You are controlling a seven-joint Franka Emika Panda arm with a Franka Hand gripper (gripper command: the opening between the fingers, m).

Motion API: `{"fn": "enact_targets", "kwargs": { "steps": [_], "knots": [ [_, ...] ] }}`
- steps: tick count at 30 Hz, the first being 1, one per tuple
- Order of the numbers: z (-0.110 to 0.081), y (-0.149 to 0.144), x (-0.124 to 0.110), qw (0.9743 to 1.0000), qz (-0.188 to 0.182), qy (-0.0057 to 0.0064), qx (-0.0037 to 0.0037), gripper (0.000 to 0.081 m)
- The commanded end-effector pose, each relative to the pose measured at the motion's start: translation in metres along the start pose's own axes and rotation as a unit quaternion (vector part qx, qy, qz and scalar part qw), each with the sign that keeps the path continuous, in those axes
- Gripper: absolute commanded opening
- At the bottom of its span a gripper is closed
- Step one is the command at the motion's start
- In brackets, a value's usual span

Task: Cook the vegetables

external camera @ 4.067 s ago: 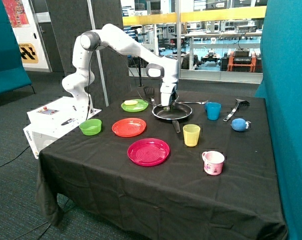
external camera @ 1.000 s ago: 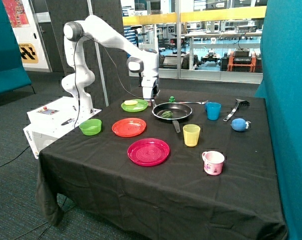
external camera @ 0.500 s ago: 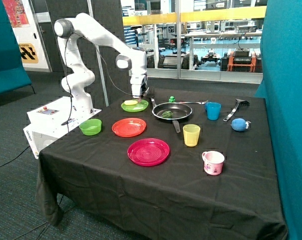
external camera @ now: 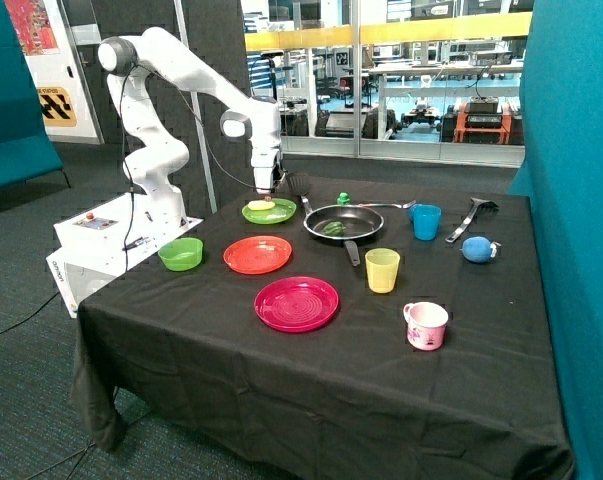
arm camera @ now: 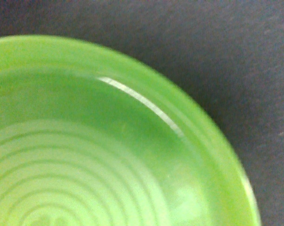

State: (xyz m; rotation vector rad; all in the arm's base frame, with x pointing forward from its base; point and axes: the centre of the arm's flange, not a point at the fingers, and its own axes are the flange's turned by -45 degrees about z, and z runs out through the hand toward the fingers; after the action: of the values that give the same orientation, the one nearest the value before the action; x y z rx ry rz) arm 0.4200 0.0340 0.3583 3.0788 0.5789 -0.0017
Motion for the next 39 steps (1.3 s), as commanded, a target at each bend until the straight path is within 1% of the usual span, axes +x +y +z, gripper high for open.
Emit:
{"fn": "enact_targets", "kwargs": {
  "steps": [1, 5, 7, 8, 12, 14, 15, 16, 17, 20, 22, 27, 29, 32, 34, 38, 39],
  "knots": [
    [0.009, -0.032, -0.013, 0.9995, -0.030, 0.0015, 0.00421, 0.0418],
    [0.012, -0.044, -0.016, 0.9992, -0.039, 0.0015, 0.00420, 0.0431],
    [0.014, -0.048, -0.018, 0.9992, -0.040, 0.0015, 0.00420, 0.0432],
    [0.015, -0.050, -0.019, 0.9992, -0.040, 0.0015, 0.00420, 0.0417],
    [0.021, -0.057, -0.024, 0.9992, -0.040, 0.0015, 0.00420, 0.0432],
    [0.024, -0.059, -0.025, 0.9992, -0.040, 0.0015, 0.00420, 0.0423],
    [0.026, -0.061, -0.026, 0.9992, -0.041, 0.0015, 0.00420, 0.0458],
    [0.028, -0.064, -0.028, 0.9991, -0.043, 0.0015, 0.00419, 0.0427],
    [0.029, -0.066, -0.029, 0.9990, -0.044, 0.0015, 0.00419, 0.0436],
    [0.032, -0.073, -0.032, 0.9989, -0.048, 0.0016, 0.00419, 0.0405],
    [0.033, -0.078, -0.033, 0.9988, -0.049, 0.0016, 0.00418, 0.0412],
    [0.031, -0.091, -0.035, 0.9985, -0.055, 0.0016, 0.00417, 0.0399],
    [0.030, -0.097, -0.035, 0.9982, -0.060, 0.0016, 0.00417, 0.0414],
    [0.027, -0.104, -0.034, 0.9979, -0.065, 0.0016, 0.00416, 0.0386],
    [0.027, -0.107, -0.033, 0.9979, -0.064, 0.0016, 0.00416, 0.0421],
    [0.028, -0.111, -0.030, 0.9983, -0.059, 0.0016, 0.00417, 0.0390],
    [0.029, -0.112, -0.029, 0.9984, -0.057, 0.0016, 0.00417, 0.0397]
  ]
}}
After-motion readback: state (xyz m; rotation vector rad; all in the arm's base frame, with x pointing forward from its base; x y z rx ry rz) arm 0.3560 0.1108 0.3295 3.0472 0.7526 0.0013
